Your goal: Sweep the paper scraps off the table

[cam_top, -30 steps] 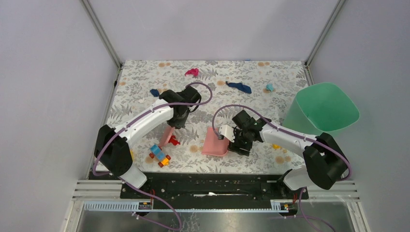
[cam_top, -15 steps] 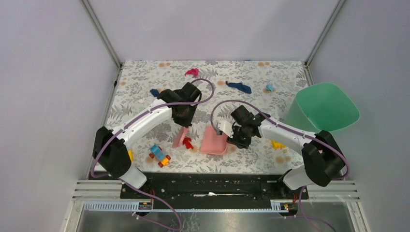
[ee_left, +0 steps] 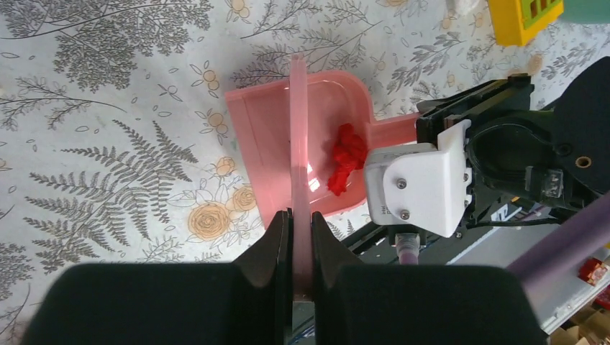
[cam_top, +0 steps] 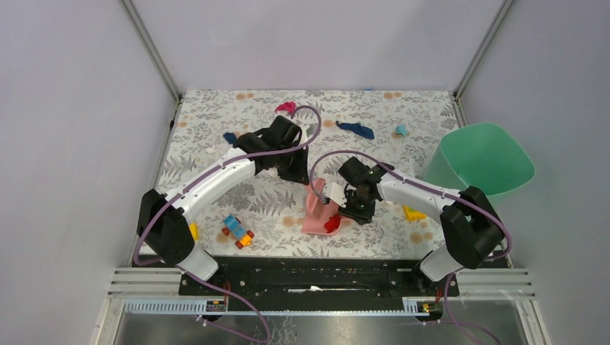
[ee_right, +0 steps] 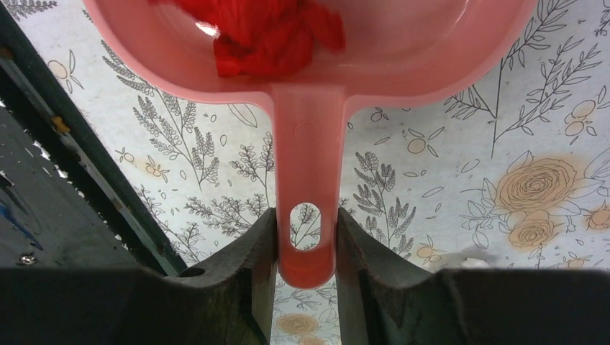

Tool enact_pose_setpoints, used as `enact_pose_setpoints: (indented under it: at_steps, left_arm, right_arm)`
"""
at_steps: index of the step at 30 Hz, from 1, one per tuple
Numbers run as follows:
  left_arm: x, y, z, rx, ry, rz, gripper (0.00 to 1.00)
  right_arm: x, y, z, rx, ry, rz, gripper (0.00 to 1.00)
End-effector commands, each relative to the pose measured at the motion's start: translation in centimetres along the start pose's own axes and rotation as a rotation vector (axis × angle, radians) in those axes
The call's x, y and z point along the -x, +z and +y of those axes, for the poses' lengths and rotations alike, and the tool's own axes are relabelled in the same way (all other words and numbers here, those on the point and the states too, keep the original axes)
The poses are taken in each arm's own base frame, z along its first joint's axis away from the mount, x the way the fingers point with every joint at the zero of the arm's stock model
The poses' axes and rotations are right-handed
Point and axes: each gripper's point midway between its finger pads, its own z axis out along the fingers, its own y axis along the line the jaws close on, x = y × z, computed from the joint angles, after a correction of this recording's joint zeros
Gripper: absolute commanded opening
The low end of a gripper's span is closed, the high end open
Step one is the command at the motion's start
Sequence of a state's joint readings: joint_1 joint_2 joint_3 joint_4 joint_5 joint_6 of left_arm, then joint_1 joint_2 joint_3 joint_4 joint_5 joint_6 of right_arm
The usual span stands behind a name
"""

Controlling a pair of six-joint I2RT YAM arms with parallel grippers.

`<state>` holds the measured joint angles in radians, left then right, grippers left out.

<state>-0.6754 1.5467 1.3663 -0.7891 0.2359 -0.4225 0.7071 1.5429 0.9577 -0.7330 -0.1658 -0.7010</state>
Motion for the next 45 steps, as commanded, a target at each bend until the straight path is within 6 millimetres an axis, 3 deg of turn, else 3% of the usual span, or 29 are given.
enact_pose_setpoints:
  at_steps: [1,7,11,16,19,24,27,32,38,40,45]
  left_arm:
    - [2.5,-2.1,-1.6,-0.04,-0.008,-0.104,0.0]
    - [3.8,-7.6,1.5,0.205,0.079,-0.15,0.0]
    - [5.3,-11.8,5.4,0.467,0.14,-0.235,0.0]
    - [5.4,-12.7,9.0,0.672,0.177,-0.243,0.0]
    - [5.5,-14.2,13.3,0.974,0.181,-0.24,0.0]
    - [5.6,-12.3,15.4,1.124,0.206,-0.173,0.0]
    - [5.6,-11.7,17.7,1.279,0.216,-0.115,0.0]
    - [4.9,-9.6,21.8,1.382,0.167,-0.019,0.0]
    - [3.8,-7.5,26.0,1.317,0.018,0.081,0.0]
    - [3.5,-5.9,26.1,1.242,-0.01,0.117,0.0]
    - [4.0,-1.2,22.8,0.926,-0.054,0.119,0.0]
  right_arm:
    - [0.1,-2.1,0.3,-0.017,-0.009,0.009,0.11]
    - [-0.7,-3.5,0.8,-0.037,-0.001,0.014,0.11]
    - [-0.9,-3.7,0.9,-0.046,0.006,0.012,0.11]
    - [-0.6,-2.9,0.8,-0.037,0.029,0.01,0.11]
    - [-0.3,-2.4,0.7,-0.031,0.035,0.004,0.11]
    - [-0.1,-2.1,0.8,-0.017,0.04,0.0,0.11]
    - [0.0,-2.1,0.8,-0.016,0.041,-0.003,0.11]
    - [0.2,-2.4,1.0,-0.016,0.046,-0.023,0.12]
    - [0.5,-3.0,0.6,-0.041,0.043,-0.035,0.12]
    - [0.4,-3.1,0.4,-0.054,0.045,-0.031,0.12]
    - [0.1,-3.1,-0.3,-0.082,0.06,0.002,0.12]
